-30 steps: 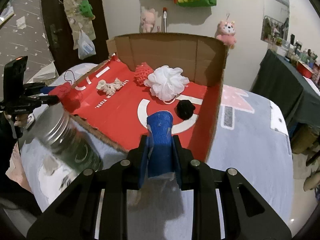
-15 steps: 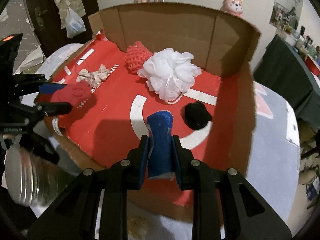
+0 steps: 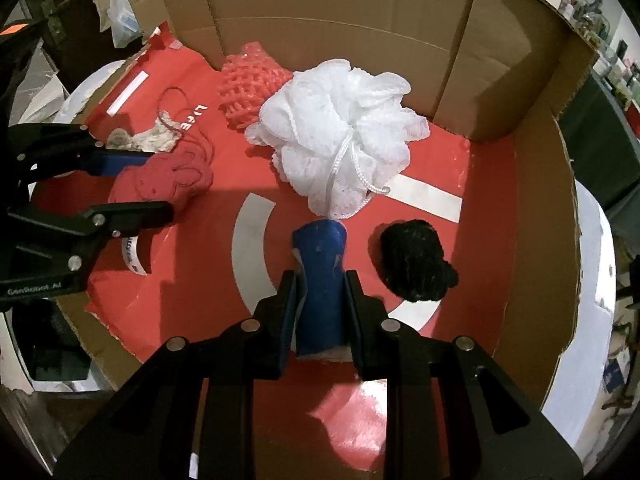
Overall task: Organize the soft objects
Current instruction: 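Lower the red bunny and open the left tool while the right tool releases the blue tube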
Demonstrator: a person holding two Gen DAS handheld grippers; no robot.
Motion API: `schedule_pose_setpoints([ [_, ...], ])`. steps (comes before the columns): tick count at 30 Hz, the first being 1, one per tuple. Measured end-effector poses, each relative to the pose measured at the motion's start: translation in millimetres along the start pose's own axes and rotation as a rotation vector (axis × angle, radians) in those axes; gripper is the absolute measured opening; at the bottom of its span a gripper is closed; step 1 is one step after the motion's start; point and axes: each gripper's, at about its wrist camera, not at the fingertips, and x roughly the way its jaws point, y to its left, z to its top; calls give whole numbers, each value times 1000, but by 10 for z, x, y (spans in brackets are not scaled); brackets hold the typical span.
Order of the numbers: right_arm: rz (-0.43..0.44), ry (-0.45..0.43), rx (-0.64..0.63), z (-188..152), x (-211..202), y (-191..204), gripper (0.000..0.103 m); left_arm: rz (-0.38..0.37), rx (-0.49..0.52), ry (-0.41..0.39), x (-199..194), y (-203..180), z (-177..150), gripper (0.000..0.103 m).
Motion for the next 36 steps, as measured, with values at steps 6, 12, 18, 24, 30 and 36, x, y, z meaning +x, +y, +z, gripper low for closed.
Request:
schedule_pose_setpoints([
  [6,-11,16,-11,0,28,-13,22,13,15,-1,44,8,36,42],
  [12,-13,33,-20,16,59,-15,22,20,12,27,123,-1,84,43],
  [18,-22,42,-30,39,146,41,23,25,18,27,121,-29,57,43],
  [24,-26,52,-30,96,216,123,23,15,8,28,123,5,64,46],
  [30,-25,53,-31,95,208,147,24,10,-4,3,27,31,56,57],
  [36,-26,49,-29,45,126,162,25,-1,-21,-34,-123,24,-2,63],
])
